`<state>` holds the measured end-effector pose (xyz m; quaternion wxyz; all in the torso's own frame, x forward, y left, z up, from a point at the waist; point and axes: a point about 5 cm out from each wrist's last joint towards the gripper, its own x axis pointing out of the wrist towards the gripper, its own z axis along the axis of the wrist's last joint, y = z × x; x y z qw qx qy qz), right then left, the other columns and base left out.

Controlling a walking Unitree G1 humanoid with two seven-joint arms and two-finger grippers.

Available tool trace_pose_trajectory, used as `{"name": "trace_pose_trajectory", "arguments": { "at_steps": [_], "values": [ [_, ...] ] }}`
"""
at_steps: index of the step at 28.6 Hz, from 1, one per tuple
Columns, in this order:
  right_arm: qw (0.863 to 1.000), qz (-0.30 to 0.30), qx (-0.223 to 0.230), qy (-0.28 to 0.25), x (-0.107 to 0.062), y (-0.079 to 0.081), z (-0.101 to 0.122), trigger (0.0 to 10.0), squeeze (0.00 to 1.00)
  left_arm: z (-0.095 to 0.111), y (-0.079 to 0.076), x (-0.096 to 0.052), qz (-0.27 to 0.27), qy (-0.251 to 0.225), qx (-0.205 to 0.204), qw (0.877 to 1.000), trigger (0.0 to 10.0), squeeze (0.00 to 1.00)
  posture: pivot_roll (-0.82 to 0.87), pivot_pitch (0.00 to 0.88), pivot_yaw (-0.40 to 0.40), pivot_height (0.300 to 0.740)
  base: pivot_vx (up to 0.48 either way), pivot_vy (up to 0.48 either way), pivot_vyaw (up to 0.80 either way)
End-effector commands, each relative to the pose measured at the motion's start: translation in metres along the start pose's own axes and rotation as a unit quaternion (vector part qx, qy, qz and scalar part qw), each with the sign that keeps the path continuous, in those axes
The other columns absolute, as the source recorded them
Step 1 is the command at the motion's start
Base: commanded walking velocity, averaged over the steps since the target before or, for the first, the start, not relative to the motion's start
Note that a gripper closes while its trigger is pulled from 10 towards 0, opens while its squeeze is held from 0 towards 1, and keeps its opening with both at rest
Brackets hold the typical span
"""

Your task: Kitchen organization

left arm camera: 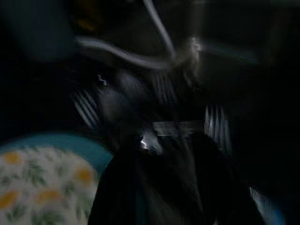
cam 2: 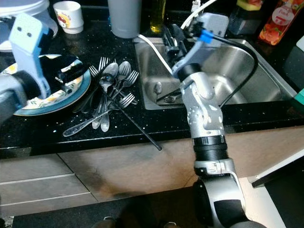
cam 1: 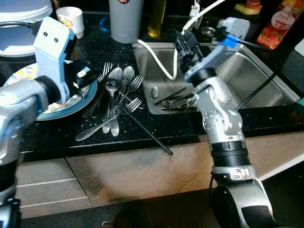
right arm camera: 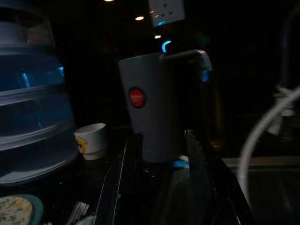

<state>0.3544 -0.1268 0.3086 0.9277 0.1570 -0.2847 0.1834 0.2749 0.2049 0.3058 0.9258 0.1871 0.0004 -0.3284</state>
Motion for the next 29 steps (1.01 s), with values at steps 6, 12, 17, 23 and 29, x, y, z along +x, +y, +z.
{"name": "trace_pose_trajectory", "arguments": {
  "at_steps": [6, 12, 17, 23, 29],
  "values": [
    [0.999, -0.039, 0.000, -0.003, -0.016, -0.020, 0.001, 10.0, 0.00, -0.007, 0.010, 0.014, -0.069, 0.044, 0.125, 0.989, 10.0, 0.00, 0.21, 0.115, -0.050, 0.740, 0.000, 0.000, 0.00],
    [0.999, -0.047, -0.006, -0.002, -0.022, -0.022, 0.004, 10.0, 0.00, 0.004, 0.006, 0.037, -0.164, 0.025, 0.157, 0.974, 10.0, 0.00, 0.17, 0.114, -0.033, 0.740, 0.000, 0.000, 0.00],
    [0.998, -0.055, -0.008, -0.003, -0.028, -0.024, 0.006, 10.0, 0.00, 0.001, 0.006, 0.045, -0.221, 0.048, 0.213, 0.951, 10.0, 0.00, 0.15, 0.115, -0.018, 0.740, 0.000, 0.000, 0.00],
    [0.998, -0.062, -0.005, -0.002, -0.032, -0.025, 0.006, 10.0, 0.00, 0.001, 0.003, 0.044, -0.274, 0.064, 0.245, 0.928, 10.0, 0.00, 0.16, 0.117, -0.008, 0.740, 0.000, 0.000, 0.00],
    [0.998, -0.060, 0.004, -0.002, -0.030, -0.022, 0.004, 10.0, 0.00, -0.009, -0.008, 0.051, -0.317, 0.069, 0.250, 0.912, 10.0, 0.00, 0.17, 0.113, -0.016, 0.740, 0.000, 0.000, 0.00]
  ]
}}
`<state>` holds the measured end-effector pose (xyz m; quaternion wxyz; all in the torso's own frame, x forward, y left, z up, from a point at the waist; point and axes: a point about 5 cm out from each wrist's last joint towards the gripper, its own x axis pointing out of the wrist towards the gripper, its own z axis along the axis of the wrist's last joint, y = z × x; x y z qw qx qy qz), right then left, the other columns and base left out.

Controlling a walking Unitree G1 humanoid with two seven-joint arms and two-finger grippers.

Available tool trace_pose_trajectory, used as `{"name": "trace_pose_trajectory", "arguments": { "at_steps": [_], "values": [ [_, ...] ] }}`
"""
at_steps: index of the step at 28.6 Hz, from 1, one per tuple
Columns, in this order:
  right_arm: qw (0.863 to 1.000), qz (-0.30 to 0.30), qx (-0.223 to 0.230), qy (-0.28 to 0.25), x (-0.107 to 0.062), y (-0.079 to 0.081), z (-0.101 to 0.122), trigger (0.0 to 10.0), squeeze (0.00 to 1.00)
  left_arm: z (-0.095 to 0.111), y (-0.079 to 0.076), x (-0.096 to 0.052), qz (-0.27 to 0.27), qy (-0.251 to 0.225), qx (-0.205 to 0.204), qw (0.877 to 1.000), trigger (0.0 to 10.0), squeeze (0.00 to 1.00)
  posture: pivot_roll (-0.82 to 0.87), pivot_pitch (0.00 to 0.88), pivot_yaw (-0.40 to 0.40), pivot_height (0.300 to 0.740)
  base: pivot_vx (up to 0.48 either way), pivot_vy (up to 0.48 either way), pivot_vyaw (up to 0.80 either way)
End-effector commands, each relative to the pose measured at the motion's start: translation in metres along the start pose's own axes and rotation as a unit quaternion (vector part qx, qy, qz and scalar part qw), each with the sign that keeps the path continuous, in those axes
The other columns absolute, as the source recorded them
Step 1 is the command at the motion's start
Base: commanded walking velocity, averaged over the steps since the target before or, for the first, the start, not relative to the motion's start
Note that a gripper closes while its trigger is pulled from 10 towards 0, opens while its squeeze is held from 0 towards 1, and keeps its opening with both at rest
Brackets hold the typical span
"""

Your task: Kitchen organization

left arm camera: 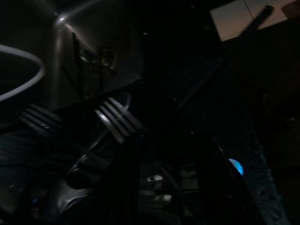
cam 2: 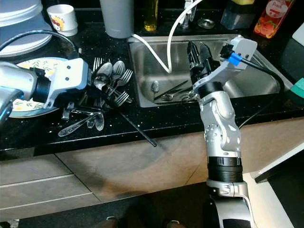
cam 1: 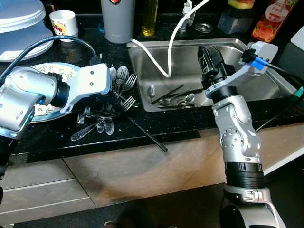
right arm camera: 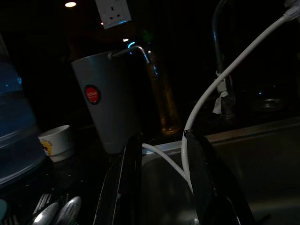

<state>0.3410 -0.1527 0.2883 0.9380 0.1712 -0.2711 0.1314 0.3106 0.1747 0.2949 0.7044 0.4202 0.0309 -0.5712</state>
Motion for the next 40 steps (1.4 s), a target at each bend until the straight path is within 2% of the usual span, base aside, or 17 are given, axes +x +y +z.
{"name": "trace_pose_trajectory", "arguments": {
  "at_steps": [1, 5, 6, 9, 11, 12, 13, 16, 17, 21, 23, 24, 26, 27, 29, 35, 40],
  "values": [
    [1.000, -0.003, 0.007, -0.005, 0.000, 0.000, 0.003, 10.0, 0.00, -0.004, -0.004, 0.011, -0.021, 0.004, 0.004, 1.000, 10.0, 0.00, 0.17, 0.112, -0.018, 0.740, 0.000, 0.000, 0.00],
    [1.000, 0.000, 0.010, -0.004, 0.001, 0.002, 0.003, 10.0, 0.00, -0.008, -0.007, 0.031, -0.029, -0.007, -0.003, 1.000, 10.0, 0.00, 0.17, 0.113, -0.024, 0.740, 0.000, 0.000, 0.00],
    [1.000, 0.000, 0.010, -0.004, 0.001, 0.002, 0.003, 10.0, 0.00, -0.008, -0.007, 0.031, -0.029, -0.007, -0.003, 1.000, 10.0, 0.00, 0.17, 0.113, -0.024, 0.740, 0.000, 0.000, 0.00],
    [1.000, 0.001, 0.010, -0.003, 0.001, 0.002, 0.004, 10.0, 0.00, -0.016, -0.005, 0.047, -0.009, -0.001, -0.009, 1.000, 10.0, 0.00, 0.16, 0.115, -0.026, 0.740, 0.000, 0.000, 0.00],
    [1.000, 0.001, 0.010, -0.003, 0.001, 0.002, 0.004, 10.0, 0.00, -0.017, -0.003, 0.049, -0.002, 0.002, -0.010, 1.000, 10.0, 0.00, 0.16, 0.115, -0.026, 0.740, 0.000, 0.000, 0.00],
    [1.000, 0.000, 0.009, -0.003, 0.000, 0.002, 0.004, 10.0, 0.00, -0.019, -0.002, 0.050, 0.006, 0.008, -0.010, 1.000, 5.4, 0.00, 0.16, 0.115, -0.026, 0.740, 0.000, 0.000, 0.00],
    [1.000, 0.000, 0.009, -0.003, 0.000, 0.002, 0.004, 10.0, 0.00, -0.022, 0.000, 0.051, 0.017, 0.017, -0.011, 1.000, 2.0, 0.00, 0.16, 0.115, -0.026, 0.740, 0.000, 0.000, 0.00],
    [1.000, -0.001, 0.009, -0.003, -0.001, 0.002, 0.004, 10.0, 0.00, -0.024, 0.002, 0.051, 0.024, 0.024, -0.011, 0.999, 2.0, 0.00, 0.16, 0.115, -0.026, 0.740, 0.000, 0.000, 0.00],
    [1.000, -0.002, 0.010, -0.002, -0.001, 0.002, 0.004, 10.0, 0.00, -0.026, 0.004, 0.051, 0.035, 0.029, -0.008, 0.999, 0.0, 0.00, 0.15, 0.118, -0.023, 0.740, 0.000, 0.000, 0.00],
    [1.000, -0.003, 0.011, -0.002, -0.001, 0.001, 0.004, 10.0, 0.00, -0.024, 0.009, 0.046, 0.052, 0.024, -0.002, 0.998, 0.0, 0.00, 0.16, 0.118, -0.024, 0.740, 0.000, 0.000, 0.00],
    [1.000, -0.002, 0.012, -0.002, 0.000, 0.002, 0.004, 10.0, 0.00, -0.019, 0.021, 0.036, 0.093, 0.019, 0.010, 0.995, 0.0, 0.00, 0.16, 0.116, -0.027, 0.740, 0.000, 0.000, 0.00],
    [1.000, -0.002, 0.012, -0.002, 0.000, 0.002, 0.004, 10.0, 0.00, -0.019, 0.021, 0.036, 0.093, 0.019, 0.010, 0.995, 0.0, 0.00, 0.16, 0.116, -0.027, 0.740, 0.000, 0.000, 0.00],
    [1.000, -0.001, 0.014, -0.002, 0.001, 0.002, 0.004, 10.0, 0.00, -0.018, 0.034, 0.026, 0.145, 0.029, 0.022, 0.989, 0.0, 0.00, 0.16, 0.115, -0.029, 0.740, 0.000, 0.000, 0.00],
    [1.000, -0.001, 0.014, -0.002, 0.001, 0.002, 0.004, 10.0, 0.00, -0.018, 0.034, 0.026, 0.145, 0.029, 0.022, 0.989, 0.0, 0.00, 0.16, 0.115, -0.029, 0.740, 0.000, 0.000, 0.00],
    [1.000, 0.000, 0.016, -0.001, 0.001, 0.003, 0.003, 10.0, 0.00, -0.019, 0.047, 0.016, 0.202, 0.042, 0.026, 0.978, 0.0, 0.00, 0.17, 0.115, -0.035, 0.740, 0.000, 0.000, 0.00],
    [1.000, 0.002, 0.018, 0.001, 0.002, 0.004, 0.002, 10.0, 0.00, -0.023, 0.060, 0.007, 0.275, 0.058, 0.017, 0.960, 0.0, 0.00, 0.17, 0.115, -0.040, 0.740, 0.000, 0.000, 0.00],
    [1.000, 0.004, 0.019, 0.002, 0.003, 0.004, 0.001, 10.0, 0.00, -0.028, 0.063, 0.002, 0.305, 0.056, -0.004, 0.951, 0.0, 0.00, 0.17, 0.115, -0.044, 0.740, 0.000, 0.000, 0.00]
  ]
}}
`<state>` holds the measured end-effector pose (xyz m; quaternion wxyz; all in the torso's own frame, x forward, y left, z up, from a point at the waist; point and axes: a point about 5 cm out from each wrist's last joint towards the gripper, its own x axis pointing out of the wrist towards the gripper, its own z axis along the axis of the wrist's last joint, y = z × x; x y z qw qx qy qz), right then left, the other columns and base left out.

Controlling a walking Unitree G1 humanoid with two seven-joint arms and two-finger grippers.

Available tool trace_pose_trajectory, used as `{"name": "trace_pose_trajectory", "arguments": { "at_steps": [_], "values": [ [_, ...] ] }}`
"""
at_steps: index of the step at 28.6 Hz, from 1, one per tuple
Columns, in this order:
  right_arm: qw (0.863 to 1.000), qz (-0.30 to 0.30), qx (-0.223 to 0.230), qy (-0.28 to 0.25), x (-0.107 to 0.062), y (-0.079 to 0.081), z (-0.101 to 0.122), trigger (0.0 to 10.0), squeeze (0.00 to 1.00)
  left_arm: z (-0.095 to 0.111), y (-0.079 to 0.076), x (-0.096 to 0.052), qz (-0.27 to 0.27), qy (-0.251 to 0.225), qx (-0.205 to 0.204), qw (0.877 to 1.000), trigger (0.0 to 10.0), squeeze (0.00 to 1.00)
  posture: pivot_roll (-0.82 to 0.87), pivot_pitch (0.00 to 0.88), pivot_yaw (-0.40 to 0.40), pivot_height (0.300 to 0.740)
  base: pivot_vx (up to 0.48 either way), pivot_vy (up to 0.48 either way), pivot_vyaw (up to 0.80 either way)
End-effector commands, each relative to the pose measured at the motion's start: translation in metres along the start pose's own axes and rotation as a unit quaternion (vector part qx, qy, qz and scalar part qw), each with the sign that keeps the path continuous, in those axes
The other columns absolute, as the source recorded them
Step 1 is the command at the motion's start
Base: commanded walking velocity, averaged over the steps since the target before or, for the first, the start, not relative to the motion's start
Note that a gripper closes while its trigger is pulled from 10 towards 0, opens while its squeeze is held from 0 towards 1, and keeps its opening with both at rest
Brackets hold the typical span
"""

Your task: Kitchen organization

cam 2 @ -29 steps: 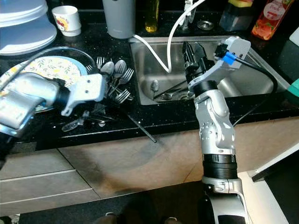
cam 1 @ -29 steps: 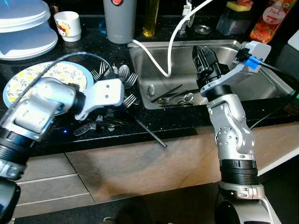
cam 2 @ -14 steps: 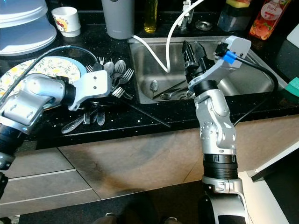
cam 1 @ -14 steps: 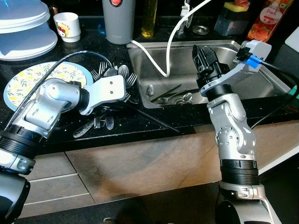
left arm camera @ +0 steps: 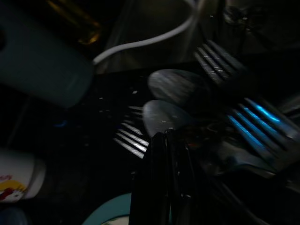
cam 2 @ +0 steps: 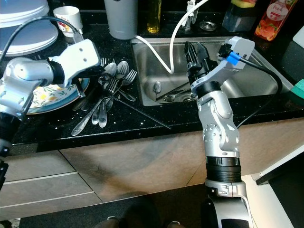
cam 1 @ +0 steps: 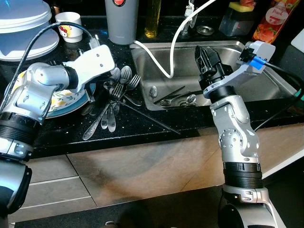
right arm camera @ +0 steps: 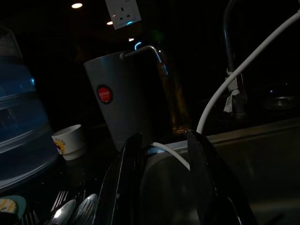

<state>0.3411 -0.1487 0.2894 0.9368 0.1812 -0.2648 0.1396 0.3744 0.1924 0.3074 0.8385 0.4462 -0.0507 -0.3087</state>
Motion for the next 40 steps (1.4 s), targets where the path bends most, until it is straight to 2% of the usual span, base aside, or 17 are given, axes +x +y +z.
{"name": "trace_pose_trajectory", "arguments": {
  "at_steps": [1, 2, 3, 4, 5, 7, 8, 9, 10, 12, 15, 16, 22, 29, 36, 37, 40],
  "values": [
    [1.000, 0.001, 0.006, -0.003, 0.002, 0.001, 0.002, 10.0, 0.00, 0.004, 0.004, 0.001, 0.011, -0.015, -0.019, 1.000, 0.0, 0.00, 0.17, 0.114, -0.046, 0.740, 0.000, 0.000, 0.00],
    [1.000, 0.001, 0.006, -0.003, 0.002, 0.001, 0.002, 10.0, 0.00, 0.009, 0.004, -0.003, -0.003, -0.041, -0.029, 0.999, 4.8, 0.00, 0.17, 0.113, -0.046, 0.740, 0.000, 0.000, 0.00],
    [1.000, 0.001, 0.006, -0.003, 0.002, 0.001, 0.002, 10.0, 0.00, 0.009, 0.004, -0.003, -0.003, -0.041, -0.029, 0.999, 4.8, 0.00, 0.17, 0.113, -0.046, 0.740, 0.000, 0.000, 0.00],
    [1.000, 0.002, 0.006, -0.003, 0.002, 0.001, 0.002, 10.0, 0.00, 0.014, 0.003, -0.006, -0.022, -0.064, -0.030, 0.997, 10.0, 0.00, 0.17, 0.112, -0.045, 0.740, 0.000, 0.000, 0.00],
    [1.000, 0.002, 0.006, -0.003, 0.002, 0.001, 0.002, 10.0, 0.00, 0.014, 0.003, -0.006, -0.022, -0.064, -0.030, 0.997, 10.0, 0.00, 0.17, 0.112, -0.045, 0.740, 0.000, 0.000, 0.00],
    [1.000, 0.002, 0.006, -0.004, 0.002, 0.001, 0.003, 10.0, 0.00, 0.027, -0.003, -0.013, -0.078, -0.103, -0.022, 0.991, 10.0, 0.00, 0.17, 0.112, -0.042, 0.740, 0.000, 0.000, 0.00],
    [1.000, 0.002, 0.006, -0.004, 0.002, 0.001, 0.003, 10.0, 0.00, 0.030, -0.007, -0.015, -0.104, -0.109, -0.012, 0.989, 10.0, 0.88, 0.17, 0.111, -0.040, 0.740, 0.000, 0.000, 0.00],
    [1.000, 0.002, 0.006, -0.004, 0.002, 0.001, 0.003, 10.0, 0.00, 0.032, -0.014, -0.015, -0.130, -0.108, 0.009, 0.986, 10.0, 1.00, 0.17, 0.111, -0.038, 0.740, 0.000, 0.000, 0.00],
    [1.000, 0.002, 0.006, -0.004, 0.002, 0.001, 0.003, 10.0, 0.00, 0.032, -0.014, -0.015, -0.130, -0.108, 0.009, 0.986, 10.0, 1.00, 0.17, 0.111, -0.038, 0.740, 0.000, 0.000, 0.00],
    [1.000, 0.002, 0.008, -0.005, 0.002, 0.002, 0.002, 10.0, 0.00, 0.033, -0.025, -0.009, -0.161, -0.098, 0.046, 0.981, 10.0, 1.00, 0.17, 0.112, -0.033, 0.740, 0.000, 0.000, 0.00],
    [1.000, 0.002, 0.009, -0.006, 0.002, 0.002, 0.002, 10.0, 0.00, 0.031, -0.028, -0.004, -0.164, -0.090, 0.049, 0.981, 10.0, 1.00, 0.17, 0.112, -0.032, 0.740, 0.000, 0.000, 0.00],
    [1.000, 0.001, 0.010, -0.005, 0.001, 0.002, 0.002, 10.0, 0.00, 0.030, -0.031, 0.001, -0.172, -0.084, 0.052, 0.980, 10.0, 0.00, 0.17, 0.111, -0.032, 0.740, 0.000, 0.000, 0.00],
    [1.000, 0.000, 0.008, -0.005, -0.001, 0.001, 0.002, 10.0, 0.00, 0.025, -0.044, 0.015, -0.218, -0.076, 0.026, 0.973, 10.0, 0.00, 0.15, 0.109, -0.028, 0.740, 0.000, 0.000, 0.00],
    [1.000, -0.005, 0.004, -0.004, -0.005, 0.000, 0.003, 10.0, 0.00, 0.026, -0.055, 0.015, -0.281, -0.081, 0.024, 0.956, 10.0, 0.00, 0.14, 0.112, -0.019, 0.740, 0.000, 0.000, 0.00],
    [1.000, -0.008, 0.004, -0.004, -0.005, -0.002, 0.004, 10.0, 0.00, 0.015, -0.059, 0.029, -0.270, -0.032, 0.046, 0.961, 10.0, 0.00, 0.13, 0.112, -0.016, 0.740, 0.000, 0.000, 0.00],
    [1.000, -0.008, 0.003, -0.005, -0.005, -0.002, 0.005, 10.0, 0.00, 0.007, -0.060, 0.035, -0.246, 0.002, 0.055, 0.968, 10.0, 0.00, 0.14, 0.112, -0.017, 0.740, 0.000, 0.000, 0.00],
    [1.000, -0.009, 0.003, -0.005, -0.005, -0.002, 0.005, 10.0, 0.00, 0.000, -0.060, 0.040, -0.224, 0.035, 0.062, 0.972, 9.6, 0.00, 0.13, 0.112, -0.017, 0.740, 0.000, 0.000, 0.00]
  ]
}}
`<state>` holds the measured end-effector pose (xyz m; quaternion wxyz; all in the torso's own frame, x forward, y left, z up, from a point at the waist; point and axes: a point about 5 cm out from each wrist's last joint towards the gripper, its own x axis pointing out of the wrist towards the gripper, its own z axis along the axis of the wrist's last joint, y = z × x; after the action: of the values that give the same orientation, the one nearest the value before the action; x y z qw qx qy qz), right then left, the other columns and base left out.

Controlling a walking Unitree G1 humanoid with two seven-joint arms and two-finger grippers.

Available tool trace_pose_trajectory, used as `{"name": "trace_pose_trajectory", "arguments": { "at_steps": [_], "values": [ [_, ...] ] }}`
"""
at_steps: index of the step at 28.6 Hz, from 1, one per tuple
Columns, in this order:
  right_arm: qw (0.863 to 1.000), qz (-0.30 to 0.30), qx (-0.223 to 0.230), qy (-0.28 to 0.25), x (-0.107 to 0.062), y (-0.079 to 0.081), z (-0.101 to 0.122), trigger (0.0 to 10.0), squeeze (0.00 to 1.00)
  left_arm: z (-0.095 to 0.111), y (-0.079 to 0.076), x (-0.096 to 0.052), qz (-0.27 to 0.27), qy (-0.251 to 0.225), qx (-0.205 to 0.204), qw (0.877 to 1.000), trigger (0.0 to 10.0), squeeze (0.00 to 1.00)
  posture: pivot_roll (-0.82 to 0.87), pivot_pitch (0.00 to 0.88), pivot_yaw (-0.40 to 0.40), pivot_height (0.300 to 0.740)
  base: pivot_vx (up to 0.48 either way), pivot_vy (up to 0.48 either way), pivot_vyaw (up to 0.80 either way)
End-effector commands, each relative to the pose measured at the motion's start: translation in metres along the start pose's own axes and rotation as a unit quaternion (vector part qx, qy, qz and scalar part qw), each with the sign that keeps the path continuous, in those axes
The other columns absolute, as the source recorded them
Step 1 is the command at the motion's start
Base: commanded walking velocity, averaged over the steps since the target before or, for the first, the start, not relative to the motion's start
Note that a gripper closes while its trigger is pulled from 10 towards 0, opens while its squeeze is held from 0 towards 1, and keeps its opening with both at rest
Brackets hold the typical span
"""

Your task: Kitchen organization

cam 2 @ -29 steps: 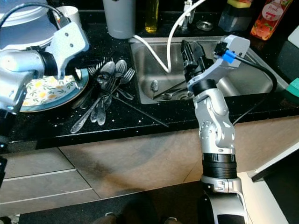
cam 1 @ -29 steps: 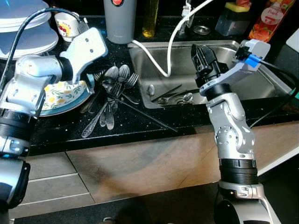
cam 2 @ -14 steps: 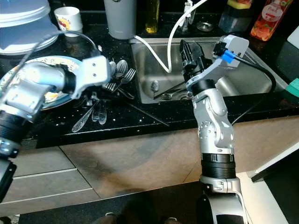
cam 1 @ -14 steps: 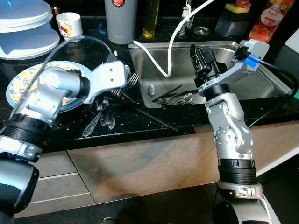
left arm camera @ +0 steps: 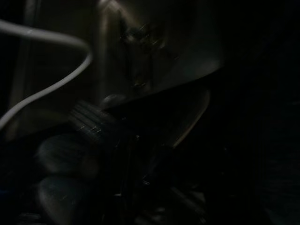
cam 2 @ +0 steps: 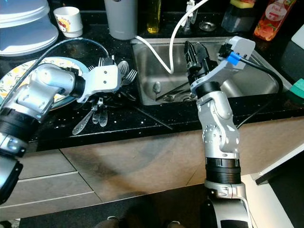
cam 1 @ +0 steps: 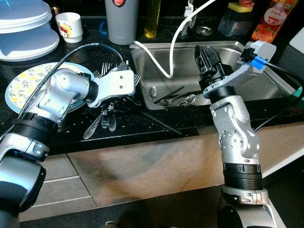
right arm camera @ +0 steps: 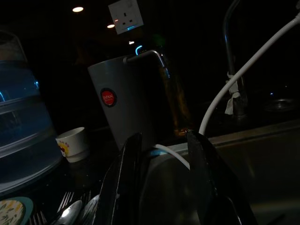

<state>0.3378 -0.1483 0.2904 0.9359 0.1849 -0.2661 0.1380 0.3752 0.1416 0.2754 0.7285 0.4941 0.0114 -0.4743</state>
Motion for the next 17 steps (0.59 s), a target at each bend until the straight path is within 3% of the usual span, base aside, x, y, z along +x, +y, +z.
{"name": "trace_pose_trajectory", "arguments": {
  "at_steps": [1, 2, 3, 5, 6, 17],
  "values": [
    [1.000, -0.007, 0.000, -0.002, -0.003, -0.004, 0.003, 10.0, 0.00, -0.019, -0.013, 0.011, -0.017, 0.056, -0.017, 0.998, 9.6, 0.00, 0.13, 0.111, -0.018, 0.740, 0.000, 0.000, 0.00],
    [1.000, -0.007, 0.000, -0.002, -0.003, -0.004, 0.003, 10.0, 0.00, -0.019, -0.013, 0.011, -0.017, 0.056, -0.017, 0.998, 9.6, 0.00, 0.13, 0.111, -0.018, 0.740, 0.000, 0.000, 0.00],
    [1.000, -0.007, 0.000, -0.002, -0.003, -0.004, 0.003, 10.0, 0.00, -0.020, -0.013, 0.011, -0.012, 0.059, -0.021, 0.998, 2.1, 0.00, 0.13, 0.111, -0.018, 0.740, 0.000, 0.000, 0.00],
    [1.000, -0.007, 0.000, -0.002, -0.004, -0.004, 0.003, 10.0, 0.00, -0.021, -0.013, 0.012, -0.010, 0.060, -0.025, 0.998, 2.1, 0.00, 0.13, 0.111, -0.018, 0.740, 0.000, 0.000, 0.00],
    [1.000, -0.008, 0.000, -0.002, -0.004, -0.004, 0.003, 10.0, 0.00, -0.020, -0.012, 0.011, -0.007, 0.052, -0.031, 0.998, 0.0, 0.00, 0.13, 0.111, -0.019, 0.740, 0.000, 0.000, 0.00],
    [1.000, -0.006, 0.002, -0.001, -0.002, -0.003, 0.002, 10.0, 0.00, -0.011, 0.003, -0.006, 0.058, -0.001, -0.055, 0.997, 0.0, 0.00, 0.14, 0.108, -0.024, 0.740, 0.000, 0.000, 0.00]
  ]
}}
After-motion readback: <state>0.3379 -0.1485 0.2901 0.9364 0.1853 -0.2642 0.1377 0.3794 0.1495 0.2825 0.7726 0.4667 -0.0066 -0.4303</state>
